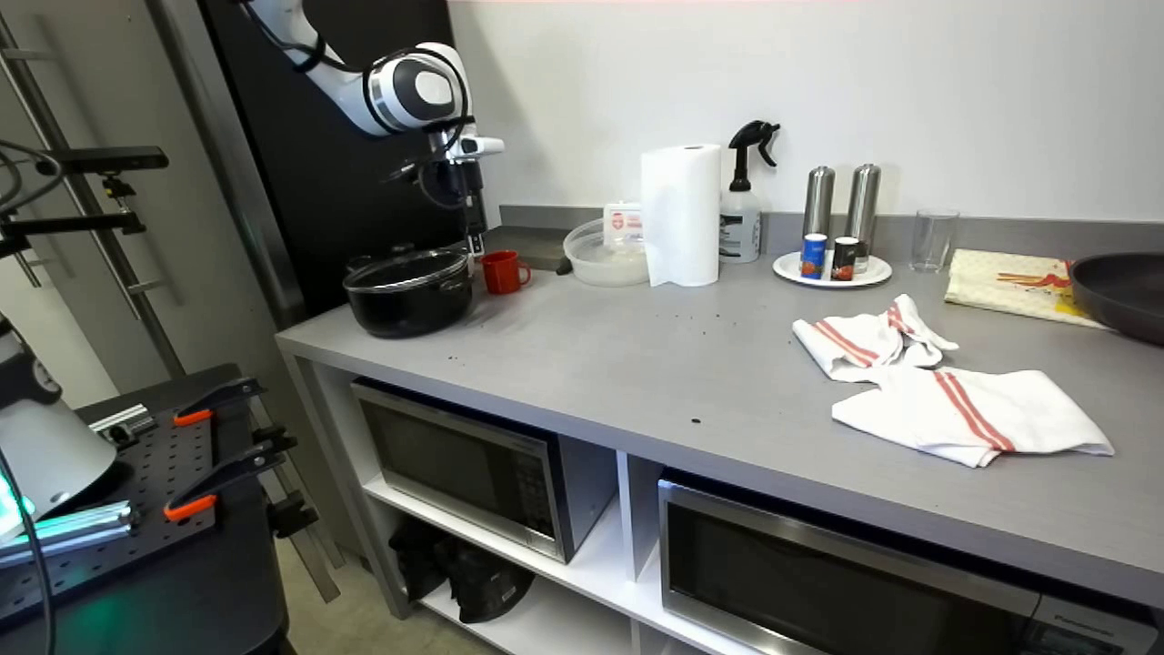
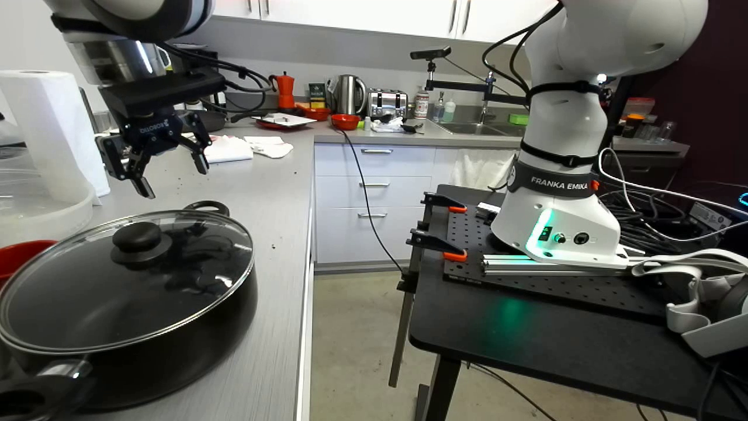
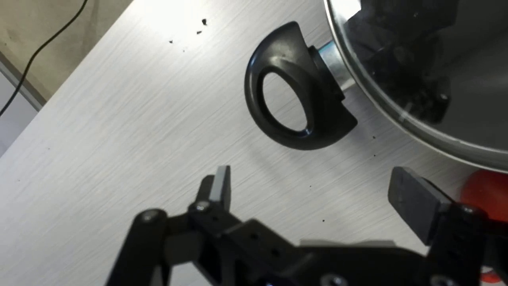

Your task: Place the glass lid on the black pot.

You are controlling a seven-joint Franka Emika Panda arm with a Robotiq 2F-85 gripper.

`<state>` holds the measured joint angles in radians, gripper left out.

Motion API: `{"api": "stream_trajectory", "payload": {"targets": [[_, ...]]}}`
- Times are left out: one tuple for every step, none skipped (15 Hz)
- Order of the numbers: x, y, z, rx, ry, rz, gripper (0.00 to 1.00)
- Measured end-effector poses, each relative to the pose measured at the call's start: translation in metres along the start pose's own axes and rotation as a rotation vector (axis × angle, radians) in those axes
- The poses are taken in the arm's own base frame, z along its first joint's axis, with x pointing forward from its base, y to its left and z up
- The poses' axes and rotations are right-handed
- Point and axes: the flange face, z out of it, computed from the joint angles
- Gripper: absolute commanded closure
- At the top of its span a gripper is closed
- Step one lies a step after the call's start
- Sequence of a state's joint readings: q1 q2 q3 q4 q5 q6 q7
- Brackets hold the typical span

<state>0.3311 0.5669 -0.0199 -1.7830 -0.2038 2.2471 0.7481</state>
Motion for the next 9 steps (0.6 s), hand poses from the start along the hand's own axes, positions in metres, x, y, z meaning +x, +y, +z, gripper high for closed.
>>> {"api": "stream_trajectory", "payload": {"targets": [[-0.002,-0.002,0.002,-0.002,0.0,0.007,0.0],[-0.005,-0.005,0.003,-0.003,0.001,0.011,0.0],[-0.008,-0.007,0.004,-0.003,0.003,0.014,0.0],[-0.011,-0.01,0.004,-0.003,0.007,0.015,0.0],[-0.014,-0.014,0.005,-0.003,0.014,0.016,0.0],[-0.017,-0.017,0.005,-0.003,0.021,0.014,0.0],[-0.021,-0.02,0.005,-0.003,0.028,0.014,0.0],[-0.024,-0.023,0.005,-0.004,0.034,0.014,0.0],[-0.027,-0.025,0.005,-0.004,0.039,0.015,0.0]]}}
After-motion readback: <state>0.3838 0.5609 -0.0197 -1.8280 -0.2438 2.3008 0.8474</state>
